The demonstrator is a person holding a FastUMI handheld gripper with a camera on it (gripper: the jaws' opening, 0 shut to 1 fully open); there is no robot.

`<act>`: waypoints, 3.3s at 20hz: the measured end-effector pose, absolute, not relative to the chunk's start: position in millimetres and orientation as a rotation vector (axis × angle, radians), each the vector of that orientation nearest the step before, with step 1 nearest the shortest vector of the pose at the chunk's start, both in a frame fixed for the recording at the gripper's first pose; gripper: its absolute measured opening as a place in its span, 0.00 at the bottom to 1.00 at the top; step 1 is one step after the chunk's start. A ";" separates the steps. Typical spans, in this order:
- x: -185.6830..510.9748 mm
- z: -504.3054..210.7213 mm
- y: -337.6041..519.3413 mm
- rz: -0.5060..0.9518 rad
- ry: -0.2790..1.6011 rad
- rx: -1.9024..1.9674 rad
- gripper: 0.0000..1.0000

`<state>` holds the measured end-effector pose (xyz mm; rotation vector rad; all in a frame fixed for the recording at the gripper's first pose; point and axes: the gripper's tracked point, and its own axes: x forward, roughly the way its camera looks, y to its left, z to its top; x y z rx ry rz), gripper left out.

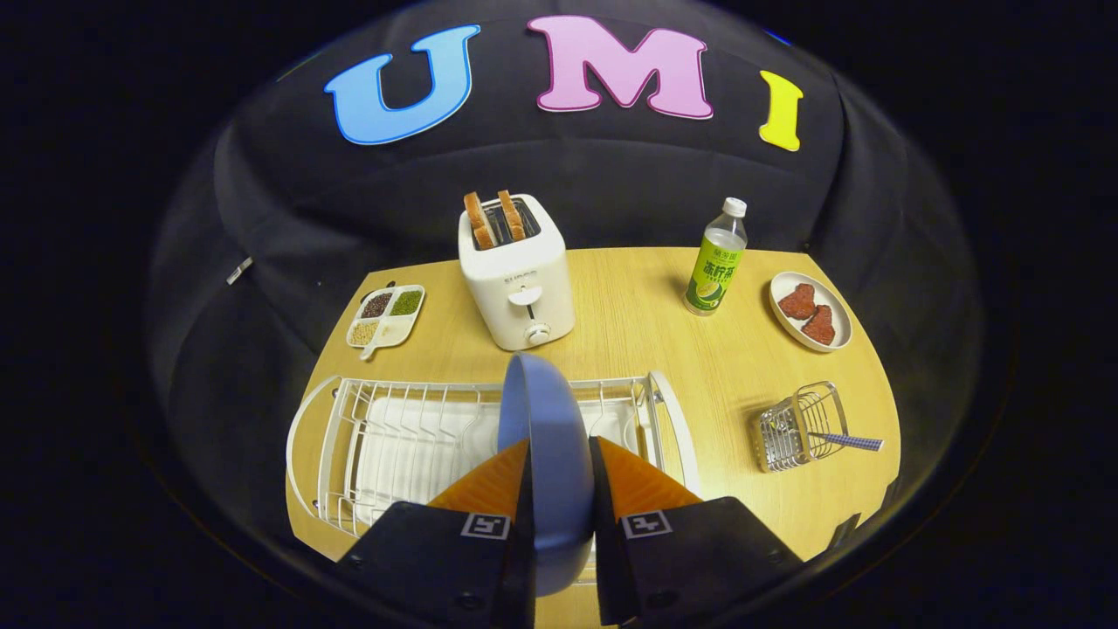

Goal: Take the plate from the dish rack, then take the spoon from the basket and place it into the plate.

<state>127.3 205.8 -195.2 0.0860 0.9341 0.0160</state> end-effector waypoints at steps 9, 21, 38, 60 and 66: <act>119.4 -186.7 211.0 -0.056 0.901 0.029 0.31; 110.3 -185.1 162.1 -0.074 0.883 0.148 0.25; -28.1 -164.8 -45.9 -0.095 0.820 0.433 0.24; -13.6 -332.7 -106.1 0.191 0.959 0.381 0.45; 28.2 -257.9 -116.8 0.321 0.552 0.191 0.98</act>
